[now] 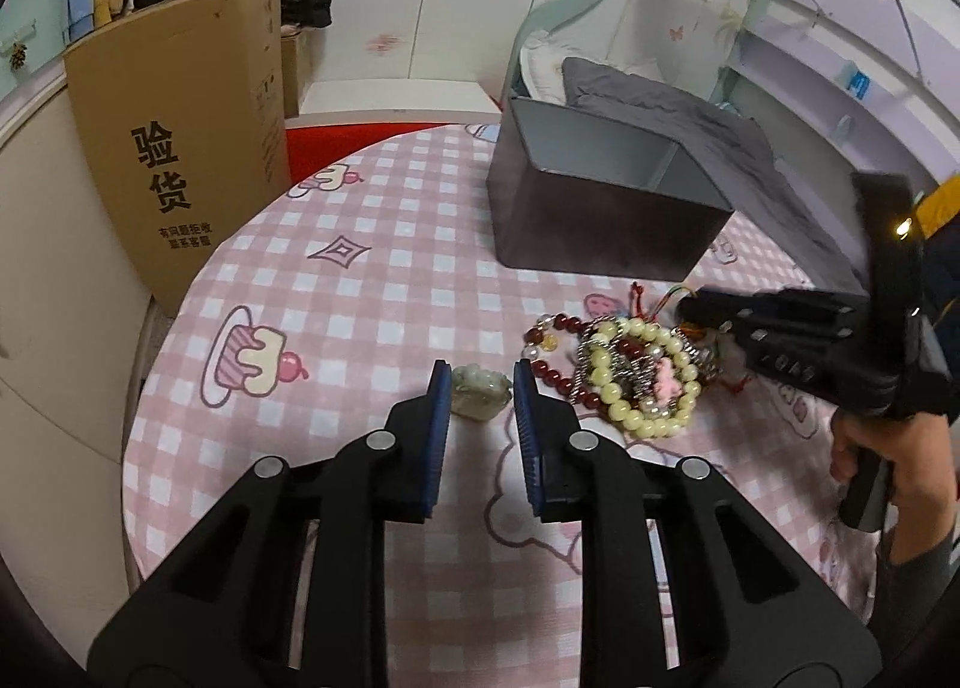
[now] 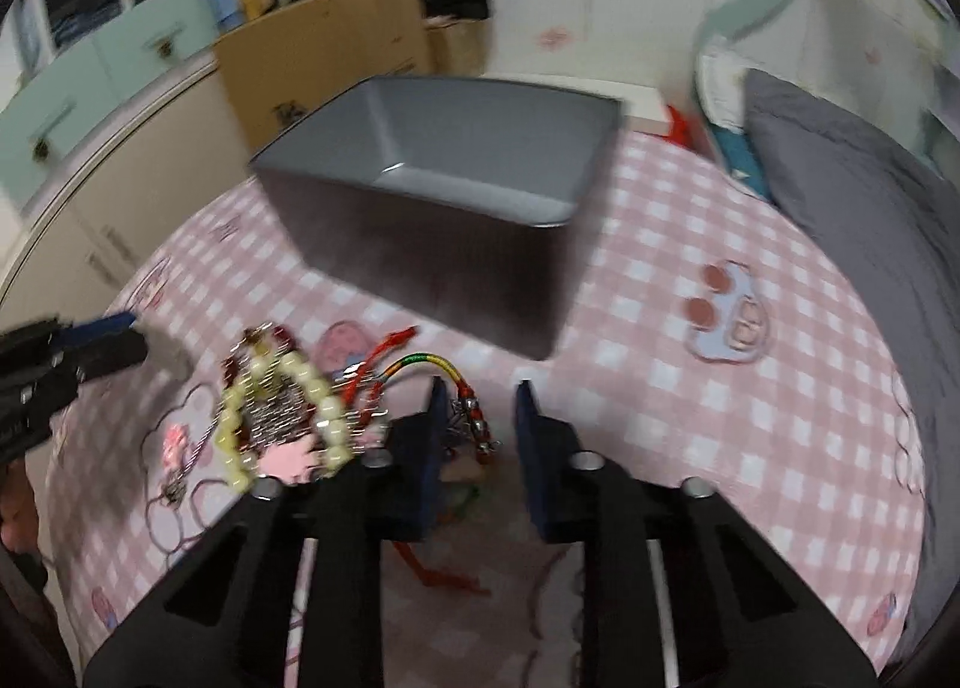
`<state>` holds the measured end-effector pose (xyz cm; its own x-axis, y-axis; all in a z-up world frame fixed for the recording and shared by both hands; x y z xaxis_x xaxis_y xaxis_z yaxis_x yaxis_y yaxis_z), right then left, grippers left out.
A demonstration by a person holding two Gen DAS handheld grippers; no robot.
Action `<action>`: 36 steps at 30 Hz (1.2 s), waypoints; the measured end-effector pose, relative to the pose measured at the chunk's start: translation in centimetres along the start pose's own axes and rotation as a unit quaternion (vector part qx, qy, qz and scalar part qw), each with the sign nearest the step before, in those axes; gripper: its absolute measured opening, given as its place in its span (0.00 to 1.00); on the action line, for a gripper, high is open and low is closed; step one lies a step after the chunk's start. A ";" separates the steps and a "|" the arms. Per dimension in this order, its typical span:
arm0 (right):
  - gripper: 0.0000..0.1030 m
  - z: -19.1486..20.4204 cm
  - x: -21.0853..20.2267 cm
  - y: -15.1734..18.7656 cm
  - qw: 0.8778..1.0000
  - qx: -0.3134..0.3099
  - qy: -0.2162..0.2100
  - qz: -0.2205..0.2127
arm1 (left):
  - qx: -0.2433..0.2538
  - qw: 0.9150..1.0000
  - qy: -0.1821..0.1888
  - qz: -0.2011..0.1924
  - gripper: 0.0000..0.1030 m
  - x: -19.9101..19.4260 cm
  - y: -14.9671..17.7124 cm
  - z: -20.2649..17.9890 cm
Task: Organize jewelry
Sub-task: 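Grasp the jade pendant with the left tool while the right tool grasps a beaded cord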
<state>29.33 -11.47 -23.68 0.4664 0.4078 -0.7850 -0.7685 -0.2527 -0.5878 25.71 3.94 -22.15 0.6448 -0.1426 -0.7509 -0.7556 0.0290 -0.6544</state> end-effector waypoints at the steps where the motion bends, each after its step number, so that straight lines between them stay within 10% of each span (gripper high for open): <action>1: 0.11 0.2 0.2 0.0 1.000 -0.009 0.004 0.002 | 0.000 1.000 0.007 -0.001 0.17 -0.1 -0.1 -0.1; 22: 0.07 4.2 -13.4 -3.2 0.988 -0.010 -0.040 -0.152 | 0.003 1.000 0.030 -0.006 0.14 -1.5 -0.9 -0.1; 26: 0.07 4.2 -13.9 -3.6 0.987 -0.021 -0.030 -0.156 | 0.026 1.000 -0.012 0.008 0.64 1.0 -0.5 -0.2; 33: 0.07 3.7 -13.9 -3.6 0.986 -0.016 -0.029 -0.161 | 0.047 0.998 -0.035 0.026 0.63 3.8 -0.5 0.0; 36: 0.07 3.7 -14.0 -3.8 0.986 -0.018 -0.029 -0.164 | 0.059 0.997 -0.041 0.031 0.48 4.6 -0.3 -0.1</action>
<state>24.07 -12.95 -9.72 0.6603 0.5225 -0.5395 -0.5639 -0.1295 -0.8156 28.93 3.20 -25.41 0.6080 -0.0561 -0.7920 -0.7788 0.1517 -0.6086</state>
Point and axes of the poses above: each gripper's, at about its wrist camera, not at the fingertips, and x roughly the way its jaws point, z to its left, y to its underside, the point moved 7 cm from there along x, roughly the way its jaws point, and after that the axes turned 8 degrees about -y, right-handed, at the moved point
